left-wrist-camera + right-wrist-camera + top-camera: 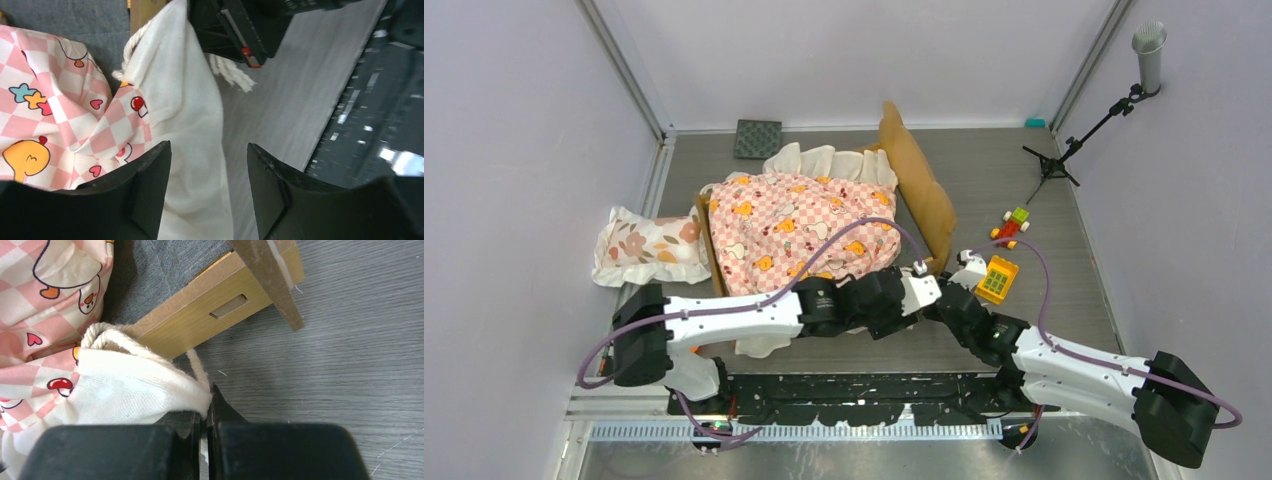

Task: Set up the pet bed
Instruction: Cross the ropes on the bed frame.

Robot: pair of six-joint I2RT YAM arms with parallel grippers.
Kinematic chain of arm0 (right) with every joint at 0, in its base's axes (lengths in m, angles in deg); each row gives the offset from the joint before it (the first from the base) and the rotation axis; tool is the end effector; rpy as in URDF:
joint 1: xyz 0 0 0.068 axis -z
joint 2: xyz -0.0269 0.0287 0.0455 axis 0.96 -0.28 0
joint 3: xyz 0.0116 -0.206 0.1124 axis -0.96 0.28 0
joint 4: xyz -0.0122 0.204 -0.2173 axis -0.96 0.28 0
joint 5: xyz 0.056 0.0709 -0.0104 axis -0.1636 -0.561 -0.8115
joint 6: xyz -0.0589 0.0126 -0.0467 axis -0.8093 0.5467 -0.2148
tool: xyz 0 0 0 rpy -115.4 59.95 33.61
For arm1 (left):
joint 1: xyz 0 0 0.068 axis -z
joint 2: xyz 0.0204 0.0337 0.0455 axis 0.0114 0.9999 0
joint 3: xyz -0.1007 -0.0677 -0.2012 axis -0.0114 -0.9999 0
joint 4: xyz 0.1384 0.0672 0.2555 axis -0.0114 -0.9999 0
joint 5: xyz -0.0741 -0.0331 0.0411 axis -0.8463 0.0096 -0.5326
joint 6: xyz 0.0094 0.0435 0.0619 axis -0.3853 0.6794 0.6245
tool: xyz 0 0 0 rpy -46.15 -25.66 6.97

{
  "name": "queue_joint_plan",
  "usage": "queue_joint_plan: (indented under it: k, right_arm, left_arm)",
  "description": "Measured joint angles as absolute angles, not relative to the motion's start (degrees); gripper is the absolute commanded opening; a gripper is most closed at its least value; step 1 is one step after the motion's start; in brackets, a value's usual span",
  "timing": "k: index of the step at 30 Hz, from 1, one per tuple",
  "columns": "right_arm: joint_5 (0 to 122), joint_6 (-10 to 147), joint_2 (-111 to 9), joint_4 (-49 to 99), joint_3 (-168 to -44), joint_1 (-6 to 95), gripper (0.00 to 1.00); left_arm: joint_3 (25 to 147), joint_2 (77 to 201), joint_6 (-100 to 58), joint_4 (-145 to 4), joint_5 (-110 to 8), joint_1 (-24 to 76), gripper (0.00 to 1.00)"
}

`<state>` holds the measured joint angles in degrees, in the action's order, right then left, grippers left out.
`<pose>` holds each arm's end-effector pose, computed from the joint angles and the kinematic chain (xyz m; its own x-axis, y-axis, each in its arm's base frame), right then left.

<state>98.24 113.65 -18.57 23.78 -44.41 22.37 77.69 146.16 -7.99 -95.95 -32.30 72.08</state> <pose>0.1797 0.1734 0.0981 -0.5440 0.4184 -0.7274 0.0170 0.8722 0.4889 0.1239 -0.3605 0.2095 -0.1785 0.6515 -0.7374 0.9056 0.4017 0.1357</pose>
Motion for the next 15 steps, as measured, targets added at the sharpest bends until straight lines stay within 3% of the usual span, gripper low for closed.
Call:
queue_joint_plan:
  k: [6, 12, 15]
  right_arm:
    - [97.45, 114.11, -18.17, 24.13, -43.60, 22.48, 0.01]
    - [96.99, 114.43, -16.40, 25.61, -42.90, 22.48, 0.01]
    - [96.90, 115.02, -15.16, 26.44, -42.75, 22.48, 0.01]
  left_arm:
    - [78.04, 152.55, -3.83, -90.86, -18.73, 75.40, 0.58]
    - [79.62, 156.42, -1.76, -86.20, -11.51, 75.73, 0.47]
    - [79.59, 156.74, -1.63, -85.39, -10.51, 75.88, 0.50]
